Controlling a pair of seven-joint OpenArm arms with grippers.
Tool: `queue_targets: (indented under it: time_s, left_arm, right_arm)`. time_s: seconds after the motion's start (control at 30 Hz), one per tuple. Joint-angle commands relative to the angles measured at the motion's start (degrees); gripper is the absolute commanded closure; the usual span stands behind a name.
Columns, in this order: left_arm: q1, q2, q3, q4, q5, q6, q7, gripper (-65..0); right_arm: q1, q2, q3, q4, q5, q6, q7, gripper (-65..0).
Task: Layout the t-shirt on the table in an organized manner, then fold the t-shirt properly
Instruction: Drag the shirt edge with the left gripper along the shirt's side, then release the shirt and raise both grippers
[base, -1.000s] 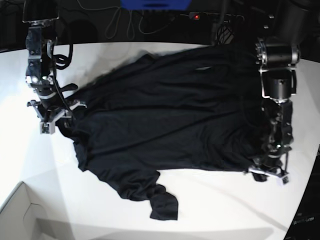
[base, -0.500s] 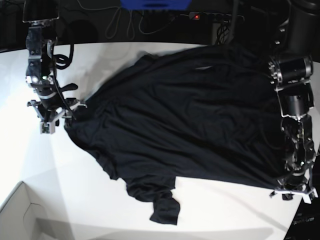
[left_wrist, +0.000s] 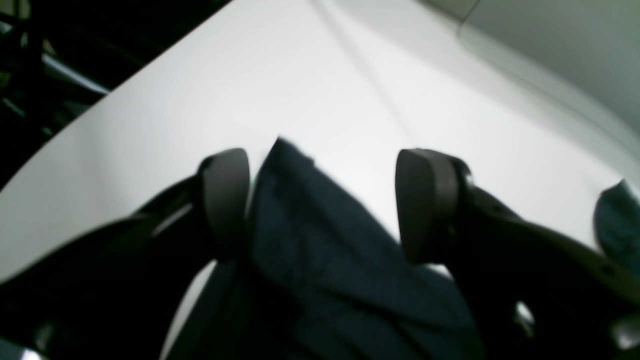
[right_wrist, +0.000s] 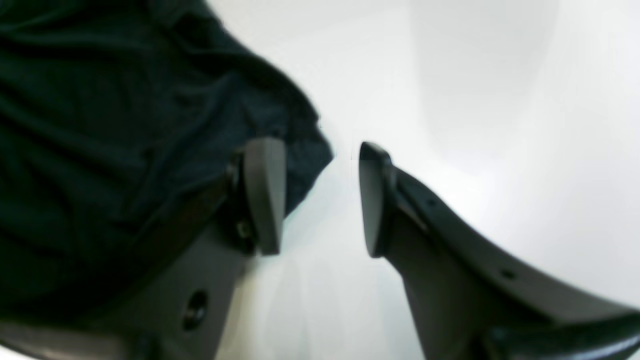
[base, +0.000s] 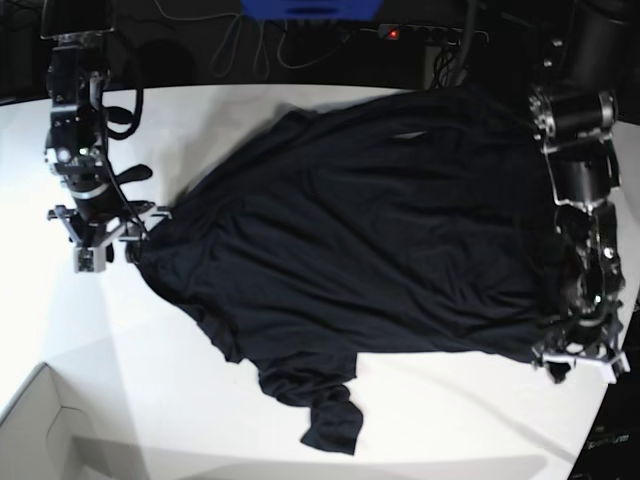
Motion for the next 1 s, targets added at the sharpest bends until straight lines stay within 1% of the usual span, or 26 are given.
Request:
queue_targets:
  time_s: [0.0, 0.07, 0.13, 0.2, 0.3, 0.33, 0.4, 0.43, 0.5, 0.57, 0.6, 0.7, 0.83, 0.9, 0.97]
  left_arm:
    - [0.8, 0.7, 0.1, 4.7, -0.5, -0.8, -1.3, -44.4]
    - [6.3, 2.2, 0.6, 11.5, -1.3, -0.8, -1.3, -44.4]
    - [10.4, 4.0, 1.2, 15.5, -1.4, -0.8, -1.3, -44.4]
    - [13.9, 5.7, 1.9, 17.5, -1.1, -0.8, -1.2, -44.4]
    - [18.5, 6.3, 1.6, 17.8, -1.1, -0.8, -1.2, -44.4]
    - [20.0, 6.2, 1.6, 17.7, -1.1, -0.8, -1.2, -44.4]
    - [22.4, 5.9, 1.4, 17.7, -1.1, -0.8, -1.2, -44.4]
    - [23.7, 5.0, 1.4, 17.7, -1.1, -0.8, -1.3, -44.4]
    - [25.4, 3.3, 1.4, 17.7, -1.3, -0.8, -1.3, -44.4]
    - [27.0, 2.2, 1.4, 17.6, -1.5, -0.8, -1.3, -44.4]
    - [27.8, 2.1, 1.4, 17.6, -1.5, -0.8, -1.3, -44.4]
    - [29.4, 0.3, 1.3, 17.6, -1.5, -0.8, -1.3, -44.4]
    - [30.1, -0.6, 1.3, 18.1, -1.5, -0.8, -1.3, -44.4]
    - [30.4, -0.8, 1.2, 18.1, -1.5, -0.8, -1.3, -44.4]
    - [30.4, -1.1, -0.6, 18.1, -1.5, -0.9, -1.3, -44.4]
  right_arm:
    - [2.2, 0.6, -0.1, 0.7, 0.2, -0.1, 1.9, -25.2]
    - [4.1, 0.3, -0.9, -1.3, 0.2, 3.5, 1.9, -25.1]
    - [7.0, 0.3, -2.6, -3.3, 0.2, 7.0, 1.9, -24.9]
    - [10.1, 0.3, -5.0, -6.5, 0.2, 9.8, 1.9, -24.8]
    - [17.2, 0.3, -8.8, -14.5, 0.2, 13.8, 1.9, -24.6]
    - [19.6, 0.3, -10.0, -17.6, 0.2, 14.4, 1.9, -24.4]
    - [23.3, 0.2, -11.6, -22.6, 0.2, 14.7, 2.4, -21.6]
    - [25.0, 0.2, -12.2, -25.6, 0.2, 14.7, 2.5, -18.6]
    - [27.5, -0.9, -13.1, -31.3, 0.2, 14.7, 2.5, -11.1]
    - [29.4, -1.3, -13.0, -36.3, 0.2, 14.7, 2.5, -2.3]
    - [29.4, -1.3, -13.0, -37.7, 0.2, 14.7, 2.5, 0.0]
    - [28.0, -1.3, -13.1, -39.6, 0.2, 14.7, 2.5, 0.0]
    - [23.2, -0.8, -12.8, -34.7, 0.2, 14.7, 1.9, 0.0]
    - [19.1, 1.3, -12.9, -29.4, 0.2, 14.7, 1.9, 0.0]
    - [14.4, 2.5, -12.7, -23.6, 0.2, 14.7, 1.9, 0.0]
